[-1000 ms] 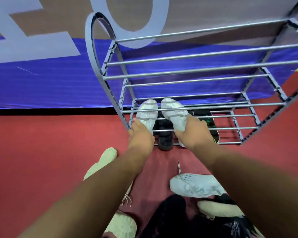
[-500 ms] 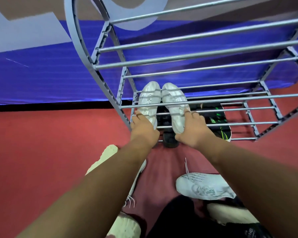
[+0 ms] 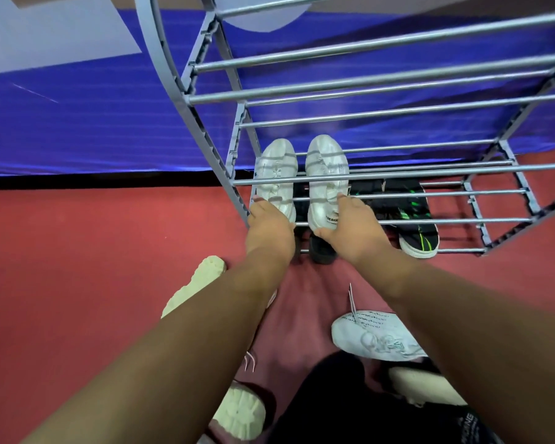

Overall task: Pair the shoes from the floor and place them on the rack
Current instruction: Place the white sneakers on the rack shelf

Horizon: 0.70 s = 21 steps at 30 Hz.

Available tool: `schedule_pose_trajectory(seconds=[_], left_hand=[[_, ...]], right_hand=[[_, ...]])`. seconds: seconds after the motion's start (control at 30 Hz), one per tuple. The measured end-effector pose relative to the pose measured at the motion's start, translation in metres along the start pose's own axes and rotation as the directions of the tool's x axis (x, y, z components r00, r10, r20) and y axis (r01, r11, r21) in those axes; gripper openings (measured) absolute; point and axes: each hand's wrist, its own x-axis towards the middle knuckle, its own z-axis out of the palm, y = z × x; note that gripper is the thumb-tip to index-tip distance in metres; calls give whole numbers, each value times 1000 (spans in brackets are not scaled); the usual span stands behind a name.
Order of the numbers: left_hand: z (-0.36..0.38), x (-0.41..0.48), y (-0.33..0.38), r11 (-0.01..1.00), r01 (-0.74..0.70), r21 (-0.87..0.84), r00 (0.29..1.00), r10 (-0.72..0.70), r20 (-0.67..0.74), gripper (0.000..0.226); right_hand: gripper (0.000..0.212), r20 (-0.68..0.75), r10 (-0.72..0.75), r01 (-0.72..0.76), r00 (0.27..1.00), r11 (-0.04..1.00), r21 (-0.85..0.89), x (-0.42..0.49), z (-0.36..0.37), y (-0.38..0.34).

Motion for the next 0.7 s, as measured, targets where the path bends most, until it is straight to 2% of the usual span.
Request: schedule_pose_trajectory(seconds=[0.13,0.37,0.43,0.53,0.6,0.7], left_hand=[[-1,0,-7,987,29,-158,1000,-27,15,98],[-2,2,-11,992,17,-126,999,-12,45,100],[-6,0,-11,989,34,-145,997,-23,74,98],[-15,-8,-16,982,21,-190,997,-5,82,79],[-23,-19,-21,969,-37,-245,997,53,60,61],[-34,-43,-27,957,-104,-270,988,130,82,47]], right_hand=[[89,3,-39,39,999,999,-8,2,-4,4],[68,29,-16,16,999,1000,-23,-1,-5,-3],[69,50,-12,13,999,1000,-18,-4,-7,-4],[68,60,-12,13,998,1000,-19,-11,-13,-5],[61,71,-27,30,997,999,-39,-20,-21,-4],[51,51,-76,80,996,994,-71,-40,-32,1]])
